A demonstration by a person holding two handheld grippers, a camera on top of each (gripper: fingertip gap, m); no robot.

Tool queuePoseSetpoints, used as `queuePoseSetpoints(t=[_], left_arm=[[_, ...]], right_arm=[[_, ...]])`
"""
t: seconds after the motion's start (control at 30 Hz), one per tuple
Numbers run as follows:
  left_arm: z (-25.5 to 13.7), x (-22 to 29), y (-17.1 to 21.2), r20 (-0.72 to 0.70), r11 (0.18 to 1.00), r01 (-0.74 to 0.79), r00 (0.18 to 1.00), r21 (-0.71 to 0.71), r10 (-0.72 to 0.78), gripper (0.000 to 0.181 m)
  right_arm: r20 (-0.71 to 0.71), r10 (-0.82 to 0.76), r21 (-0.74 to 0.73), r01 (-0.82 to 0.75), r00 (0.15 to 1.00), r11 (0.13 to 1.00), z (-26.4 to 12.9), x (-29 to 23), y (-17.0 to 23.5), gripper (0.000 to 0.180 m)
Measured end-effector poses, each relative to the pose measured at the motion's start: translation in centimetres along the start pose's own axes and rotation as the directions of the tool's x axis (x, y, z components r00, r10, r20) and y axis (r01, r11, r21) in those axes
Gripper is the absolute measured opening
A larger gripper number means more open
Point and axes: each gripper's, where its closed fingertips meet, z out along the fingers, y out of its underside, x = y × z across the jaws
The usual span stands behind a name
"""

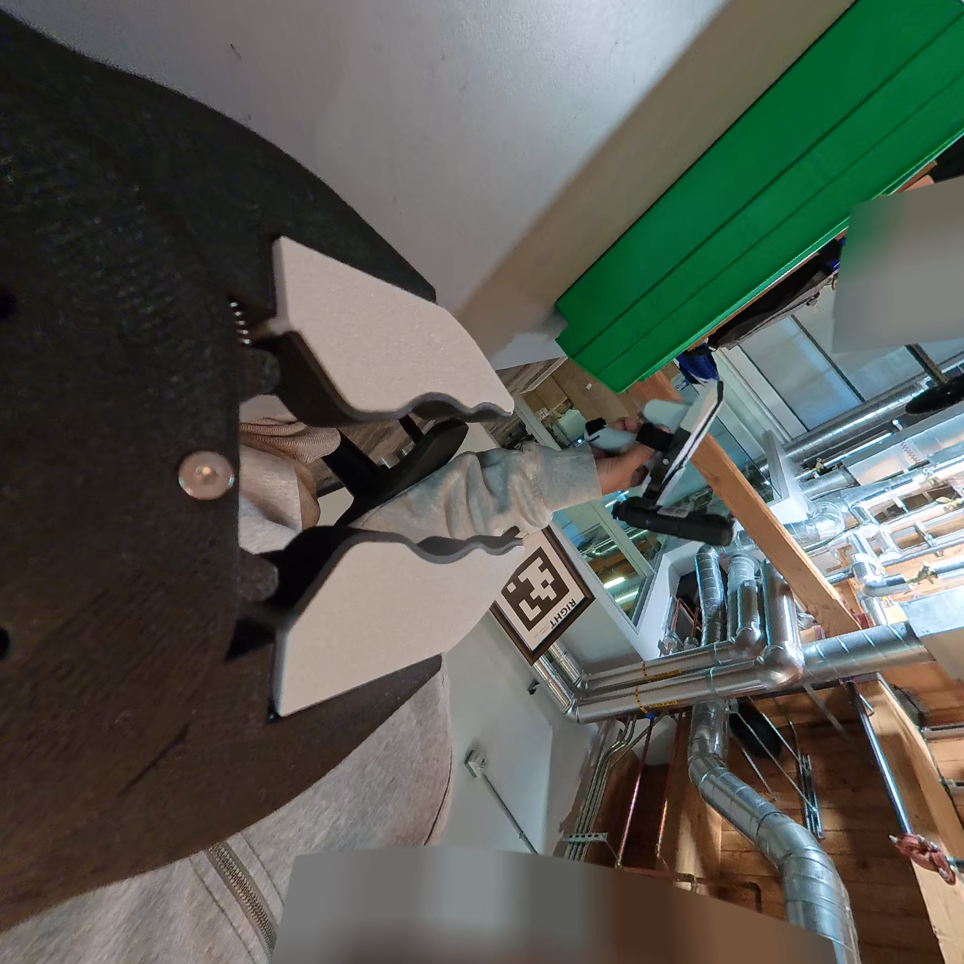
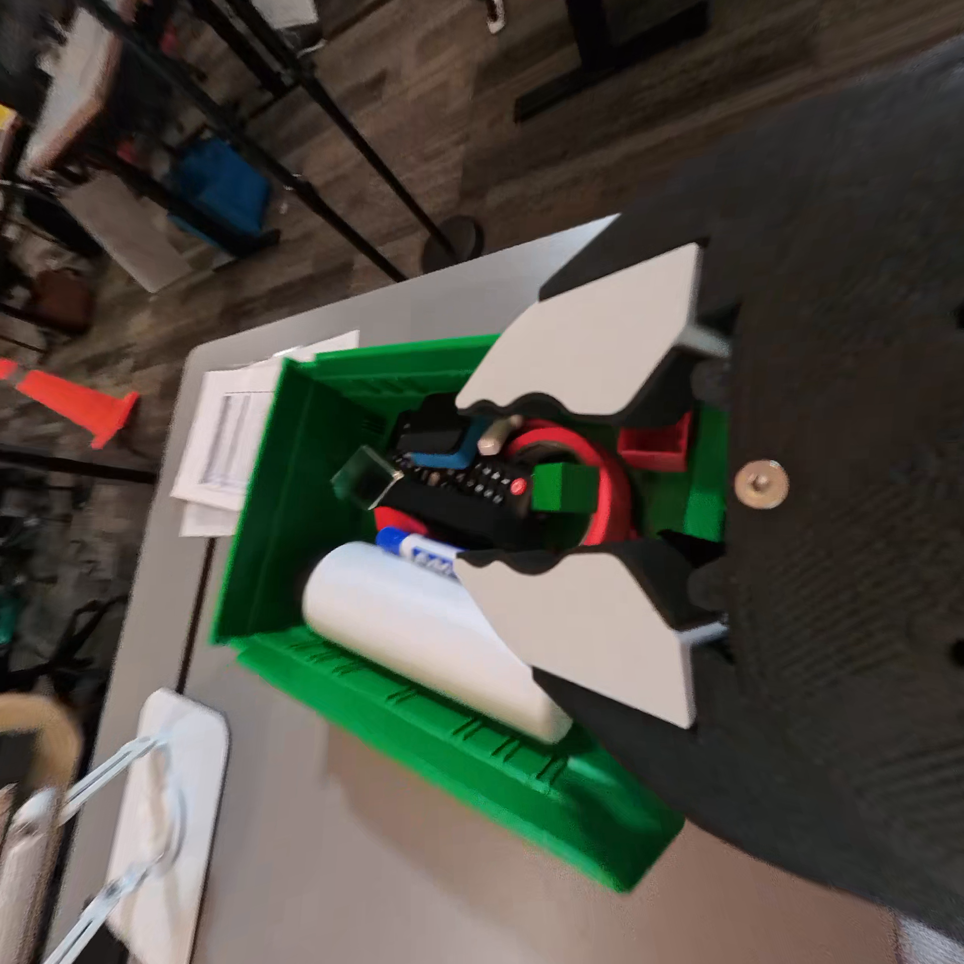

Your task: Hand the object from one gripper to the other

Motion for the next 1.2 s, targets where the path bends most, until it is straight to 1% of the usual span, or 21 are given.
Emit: queuePoseSetpoints(t=[0.03, 0.1, 0.2, 0.27, 0.33, 0.43, 0.5, 0.57, 0.63, 0.73, 0.87, 0.97, 1.03, 1.1, 1.2], left_arm=[[0.0, 0.0, 0.0, -0.002, 1.000, 0.003, 1.000, 0.003, -0.003, 0.044], [0.0, 0.0, -0.1, -0.003, 1.000, 0.004, 1.000, 0.004, -0.004, 0.044], [0.1, 0.0, -0.1, 0.002, 1.000, 0.000, 1.000, 0.003, 0.000, 0.044], [0.1, -0.1, 0.0, 0.012, 1.000, -0.011, 1.000, 0.000, 0.011, 0.044], [0.1, -0.1, -0.1, 0.027, 1.000, -0.031, 0.999, -0.005, 0.031, 0.044], [0.0, 0.0, -0.3, 0.054, 0.998, -0.070, 0.996, -0.012, 0.070, 0.043], [-0.2, 0.1, -0.7, 0.079, 0.994, -0.105, 0.991, -0.006, 0.105, 0.043], [-0.7, 0.3, -1.5, 0.113, 0.990, -0.141, 0.984, 0.006, 0.140, 0.042], [-1.4, 0.7, -2.7, 0.149, 0.984, -0.179, 0.973, 0.022, 0.174, 0.040], [-3.3, 1.7, -5.4, 0.231, 0.965, -0.256, 0.943, 0.045, 0.240, 0.037], [-8.2, 4.0, -10.5, 0.431, 0.907, -0.419, 0.826, 0.039, 0.362, 0.033], [-13.5, 6.6, -14.2, 0.572, 0.866, -0.497, 0.727, 0.058, 0.379, 0.032], [-18.4, 7.7, -16.0, 0.683, 0.859, -0.507, 0.652, 0.070, 0.330, 0.032], [-24.1, 8.7, -17.2, 0.786, 0.849, -0.518, 0.566, 0.103, 0.249, 0.032], [-33.5, 8.6, -16.8, 0.915, 0.866, -0.482, 0.396, 0.132, 0.081, 0.033]], right_arm=[[0.020, -0.007, 0.044, 0.006, 1.000, 0.999, -0.4, -0.9, -1.2, 0.048], [0.098, -0.028, 0.148, 0.013, 0.995, 0.989, -1.4, -3.6, -3.9, 0.046], [0.265, -0.077, 0.310, -0.009, 0.961, 0.951, -3.0, -9.6, -7.6, 0.044], [0.405, -0.111, 0.396, -0.064, 0.908, 0.916, -4.0, -14.7, -9.2, 0.043], [0.546, -0.128, 0.426, -0.143, 0.828, 0.893, -4.4, -20.1, -9.4, 0.042], [0.711, -0.108, 0.363, -0.231, 0.694, 0.902, -3.9, -27.3, -7.2, 0.041], [0.752, -0.068, 0.280, -0.224, 0.656, 0.933, -2.4, -30.5, -4.6, 0.038], [0.781, -0.004, 0.171, -0.207, 0.624, 0.963, -1.0, -32.6, -2.2, 0.034], [0.824, 0.024, 0.116, -0.209, 0.567, 0.971, -1.0, -33.8, -1.6, 0.035], [0.813, -0.011, 0.163, -0.209, 0.583, 0.964, -0.7, -33.6, -1.7, 0.034], [0.821, -0.003, 0.150, -0.211, 0.571, 0.966, -0.4, -33.6, -1.1, 0.033], [0.825, -0.018, 0.159, -0.201, 0.564, 0.967, -0.5, -33.9, -1.0, 0.033], [0.819, -0.053, 0.182, -0.172, 0.571, 0.968, -0.6, -34.2, -0.9, 0.033], [0.808, -0.093, 0.207, -0.133, 0.582, 0.969, -0.6, -34.4, -0.7, 0.032], [0.793, -0.137, 0.237, -0.094, 0.593, 0.967, -0.6, -34.7, -0.5, 0.030]])
